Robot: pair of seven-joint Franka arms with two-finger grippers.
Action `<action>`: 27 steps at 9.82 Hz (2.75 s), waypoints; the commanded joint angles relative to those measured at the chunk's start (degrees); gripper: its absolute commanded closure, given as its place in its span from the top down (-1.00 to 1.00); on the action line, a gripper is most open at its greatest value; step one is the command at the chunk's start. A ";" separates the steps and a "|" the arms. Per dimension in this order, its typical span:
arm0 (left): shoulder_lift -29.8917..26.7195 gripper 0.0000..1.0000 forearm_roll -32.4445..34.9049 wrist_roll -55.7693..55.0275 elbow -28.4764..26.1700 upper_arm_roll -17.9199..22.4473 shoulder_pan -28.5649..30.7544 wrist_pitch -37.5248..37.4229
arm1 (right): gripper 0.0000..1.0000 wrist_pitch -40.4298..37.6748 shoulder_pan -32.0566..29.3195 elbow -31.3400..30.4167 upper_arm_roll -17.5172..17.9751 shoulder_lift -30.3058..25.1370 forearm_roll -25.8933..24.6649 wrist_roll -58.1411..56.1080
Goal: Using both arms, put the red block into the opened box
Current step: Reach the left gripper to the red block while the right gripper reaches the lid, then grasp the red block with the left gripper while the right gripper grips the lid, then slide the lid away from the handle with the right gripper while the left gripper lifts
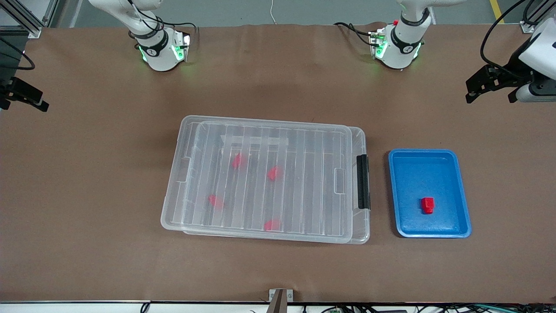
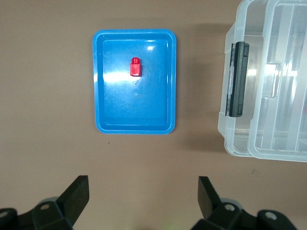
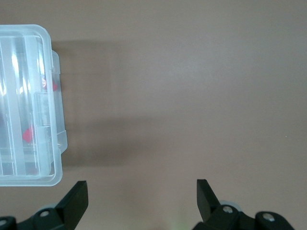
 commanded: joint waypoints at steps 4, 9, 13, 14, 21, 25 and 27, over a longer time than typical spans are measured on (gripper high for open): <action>2.72 1.00 -0.93 0.66 0.82 0.87 -0.26 -0.35 | 1.00 0.23 0.05 -0.33 1.33 -0.17 0.92 0.19; 16.31 1.00 -0.14 0.75 0.12 0.87 2.55 13.07 | 1.00 11.19 5.84 -0.77 9.07 13.16 1.80 4.41; 33.36 1.00 1.52 0.05 -0.33 1.13 4.84 24.94 | 1.00 23.49 10.42 -5.93 9.07 22.32 1.80 4.67; 35.84 1.00 1.97 -0.22 -0.24 1.04 6.15 28.18 | 1.00 25.35 10.95 -6.82 8.98 23.29 1.71 4.67; 48.43 0.86 1.80 -0.04 0.73 1.13 6.34 39.64 | 1.00 25.11 7.37 -6.83 8.72 27.08 -2.41 3.89; 49.75 -0.46 1.80 -0.05 0.91 1.04 6.25 41.14 | 1.00 19.06 2.70 -6.48 8.02 26.11 -6.71 3.44; 48.36 -0.83 2.14 -0.13 1.08 0.52 6.25 41.05 | 1.00 17.90 2.52 -6.48 6.53 26.11 -8.12 3.10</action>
